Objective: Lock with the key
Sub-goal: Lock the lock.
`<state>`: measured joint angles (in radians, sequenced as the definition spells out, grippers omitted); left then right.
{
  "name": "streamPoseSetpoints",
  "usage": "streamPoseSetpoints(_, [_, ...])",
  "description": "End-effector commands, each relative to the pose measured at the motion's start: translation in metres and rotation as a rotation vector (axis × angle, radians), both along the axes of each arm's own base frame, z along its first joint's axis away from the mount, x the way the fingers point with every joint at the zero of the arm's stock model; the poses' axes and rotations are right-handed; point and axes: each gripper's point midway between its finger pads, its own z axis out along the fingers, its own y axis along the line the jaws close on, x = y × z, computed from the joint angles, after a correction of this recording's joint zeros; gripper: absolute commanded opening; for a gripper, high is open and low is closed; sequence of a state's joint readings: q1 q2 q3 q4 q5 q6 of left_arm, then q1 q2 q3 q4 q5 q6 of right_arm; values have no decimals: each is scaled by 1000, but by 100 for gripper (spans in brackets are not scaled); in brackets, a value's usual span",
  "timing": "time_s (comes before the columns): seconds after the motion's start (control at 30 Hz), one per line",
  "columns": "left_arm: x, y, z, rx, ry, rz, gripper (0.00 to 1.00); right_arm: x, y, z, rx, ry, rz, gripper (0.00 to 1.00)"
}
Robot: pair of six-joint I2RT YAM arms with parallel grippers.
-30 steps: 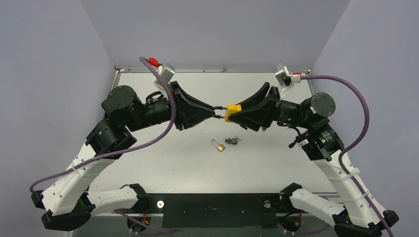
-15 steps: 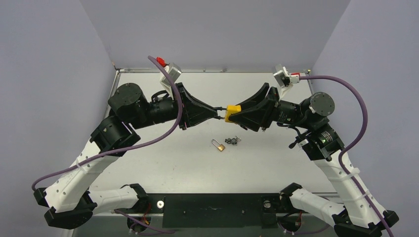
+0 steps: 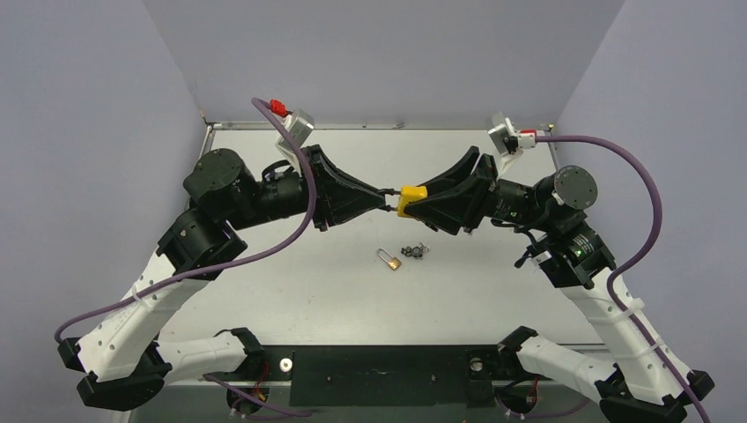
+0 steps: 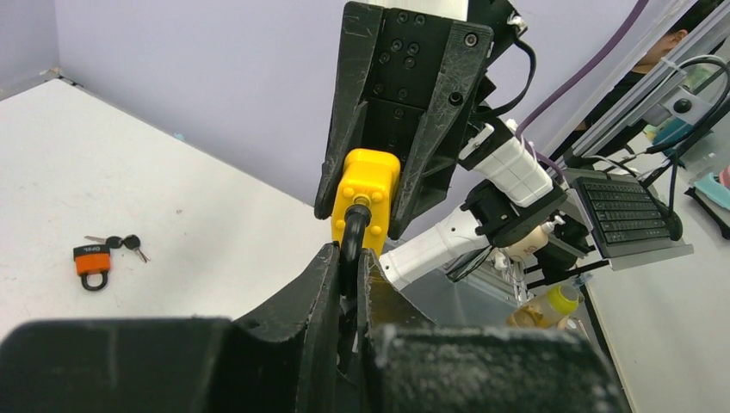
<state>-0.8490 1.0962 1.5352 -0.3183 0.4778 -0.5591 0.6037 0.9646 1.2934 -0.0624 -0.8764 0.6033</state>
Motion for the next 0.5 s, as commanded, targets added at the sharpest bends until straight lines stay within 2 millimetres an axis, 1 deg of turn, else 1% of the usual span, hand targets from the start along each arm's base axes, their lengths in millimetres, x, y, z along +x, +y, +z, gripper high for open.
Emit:
streamPoseSetpoints(0.0, [-10,-19,1,-25,-11,-81,0,-1,9,32,81,-67,1,0])
streamPoseSetpoints(0.07, [-12,-24,-1,-23,-8,-93,0,1,10,34,88,-64,-4,0])
streamPoseSetpoints(0.2, [-13,-31,-11,10,-3,-94,0,4,13,38,102,-53,-2,0])
streamPoseSetpoints(0.33, [-12,-30,-17,28,-5,-81,0,5,14,43,120,-49,3,0])
streamPoseSetpoints(0.47, [-8,-30,-27,63,-4,-53,0,-1,16,56,173,-38,49,0])
